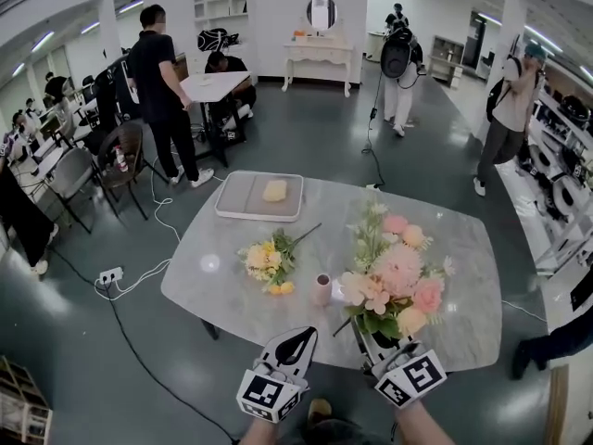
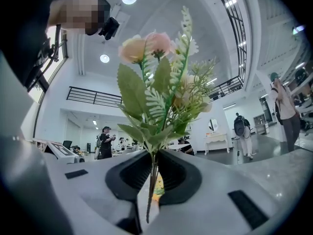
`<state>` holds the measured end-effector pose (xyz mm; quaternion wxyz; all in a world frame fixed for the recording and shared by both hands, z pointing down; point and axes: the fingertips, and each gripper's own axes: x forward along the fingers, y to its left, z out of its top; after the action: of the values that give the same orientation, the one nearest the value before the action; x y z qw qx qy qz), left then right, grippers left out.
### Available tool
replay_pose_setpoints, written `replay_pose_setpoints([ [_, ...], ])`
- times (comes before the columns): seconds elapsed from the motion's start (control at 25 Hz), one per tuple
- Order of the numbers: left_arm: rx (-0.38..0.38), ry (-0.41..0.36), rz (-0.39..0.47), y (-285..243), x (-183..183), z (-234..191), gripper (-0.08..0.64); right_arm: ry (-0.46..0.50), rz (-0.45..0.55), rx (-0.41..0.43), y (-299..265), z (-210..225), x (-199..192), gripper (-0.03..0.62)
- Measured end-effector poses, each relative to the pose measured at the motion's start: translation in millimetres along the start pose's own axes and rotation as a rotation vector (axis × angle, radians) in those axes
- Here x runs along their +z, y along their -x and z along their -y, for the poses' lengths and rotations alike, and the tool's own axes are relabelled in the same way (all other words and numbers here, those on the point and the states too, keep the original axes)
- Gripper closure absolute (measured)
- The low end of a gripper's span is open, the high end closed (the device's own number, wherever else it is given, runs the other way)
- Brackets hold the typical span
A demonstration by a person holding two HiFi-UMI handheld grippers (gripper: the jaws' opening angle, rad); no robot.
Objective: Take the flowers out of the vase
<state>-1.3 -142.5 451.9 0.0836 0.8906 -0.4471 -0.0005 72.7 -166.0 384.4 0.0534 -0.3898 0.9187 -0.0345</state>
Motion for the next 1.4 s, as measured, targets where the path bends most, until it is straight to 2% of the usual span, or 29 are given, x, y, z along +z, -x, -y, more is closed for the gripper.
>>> replay_pose_setpoints([
  [0.28,-0.027,0.007,-0.003,27.1,3.8,11.9,0.546,-0.011,-0.007,-0.025,18.6,-27.0,-3.1,0.54],
  [0.64,-0.023,0.017,-0.019,73.7,-4.7,27.5,0.546,-0.025,-0.019,-0.044,47.4,-66.5,-8.6,0.54],
  [1.4,-0.055,0.037,0.002,134.9,-19.6,80.5,0.546,-0.016,-0.024,-0.077,117.2,-121.5,-15.8,0.54],
])
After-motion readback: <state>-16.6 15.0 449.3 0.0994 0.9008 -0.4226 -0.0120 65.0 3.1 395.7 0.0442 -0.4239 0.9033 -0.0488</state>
